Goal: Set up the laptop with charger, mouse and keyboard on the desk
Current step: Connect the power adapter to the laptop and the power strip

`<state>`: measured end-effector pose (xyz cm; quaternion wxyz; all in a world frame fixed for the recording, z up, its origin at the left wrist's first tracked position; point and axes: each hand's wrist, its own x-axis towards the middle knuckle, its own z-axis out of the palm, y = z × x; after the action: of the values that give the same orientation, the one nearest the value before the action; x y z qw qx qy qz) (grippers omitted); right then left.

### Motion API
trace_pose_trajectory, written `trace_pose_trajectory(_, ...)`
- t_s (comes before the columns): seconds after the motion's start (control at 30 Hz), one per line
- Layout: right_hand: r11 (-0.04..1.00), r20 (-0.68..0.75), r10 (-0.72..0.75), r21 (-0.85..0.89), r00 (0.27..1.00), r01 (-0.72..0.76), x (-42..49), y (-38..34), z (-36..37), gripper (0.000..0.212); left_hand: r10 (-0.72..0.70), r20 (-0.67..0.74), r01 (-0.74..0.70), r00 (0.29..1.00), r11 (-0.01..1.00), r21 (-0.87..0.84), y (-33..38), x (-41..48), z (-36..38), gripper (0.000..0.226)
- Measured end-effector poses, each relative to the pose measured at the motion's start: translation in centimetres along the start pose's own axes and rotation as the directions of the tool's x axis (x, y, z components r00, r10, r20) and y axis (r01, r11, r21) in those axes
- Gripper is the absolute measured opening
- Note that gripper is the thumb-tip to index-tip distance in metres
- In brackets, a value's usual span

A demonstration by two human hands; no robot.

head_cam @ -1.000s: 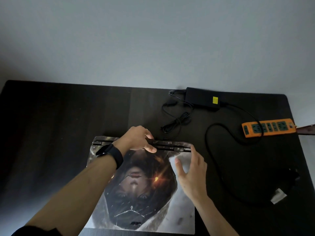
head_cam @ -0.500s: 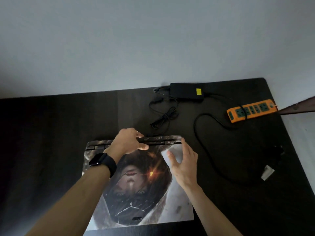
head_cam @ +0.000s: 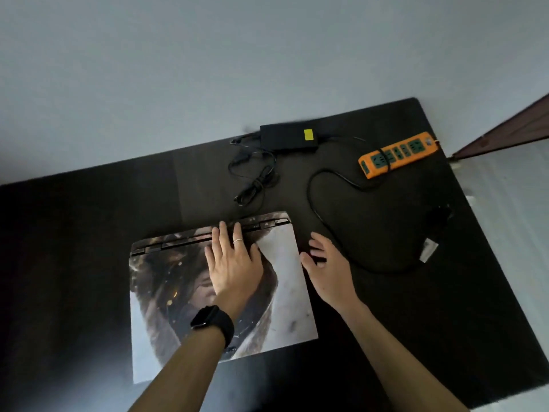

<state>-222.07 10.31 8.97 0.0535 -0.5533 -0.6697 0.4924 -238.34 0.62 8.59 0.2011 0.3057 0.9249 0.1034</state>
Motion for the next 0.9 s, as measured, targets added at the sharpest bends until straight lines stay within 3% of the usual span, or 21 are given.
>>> trace_pose_trajectory(0.23, 0.983, -0.269, 0.176, 0.090, 0.947, -0.157, -2.8, 6.0, -12.9, 0.032, 0.166, 0.033, -0.166, 0.986, 0.986, 0.004, 9.3, -6.1, 5.0, 0.069)
trace_pose_trajectory(0.4, 0.944, -0.412, 0.319, 0.213, 0.853, -0.251, 1.0, 9.7, -21.0, 0.033, 0.407, 0.052, -0.410, 0.912, 0.911, 0.039, 18.9, -5.8, 7.4, 0.066)
trace_pose_trajectory(0.53, 0.934, -0.299, 0.353, 0.166, 0.887, -0.316, 6.5, 11.6, -23.6, 0.056, 0.461, 0.013, -0.460, 0.887, 0.885, 0.075, 25.4, -0.4, 7.8, 0.066)
trace_pose_trajectory(0.6, 0.950, -0.258, 0.309, 0.129, 0.915, -0.284, 8.4, 12.1, -23.9, 0.051, 0.424, -0.002, -0.423, 0.905, 0.902, 0.086, 27.6, 2.5, 7.8, 0.071)
trace_pose_trajectory(0.7, 0.963, -0.235, 0.265, 0.121, 0.935, -0.243, 10.4, 12.8, -23.8, 0.036, 0.241, 0.052, -0.242, 0.969, 0.970, 0.014, 30.1, 6.0, 7.9, 0.080)
trace_pose_trajectory(0.8, 0.955, -0.212, 0.237, 0.231, 0.948, -0.187, 11.2, 13.6, -23.3, 0.032, 0.237, 0.038, -0.234, 0.971, 0.970, -0.061, 31.2, 8.0, 8.1, 0.060)
trace_pose_trajectory(0.9, 0.880, -0.181, 0.233, 0.457, 0.955, -0.128, 10.8, 13.5, -23.4, 0.029, 0.301, -0.035, -0.301, 0.953, 0.954, 0.004, 30.9, 8.3, 8.2, 0.045)
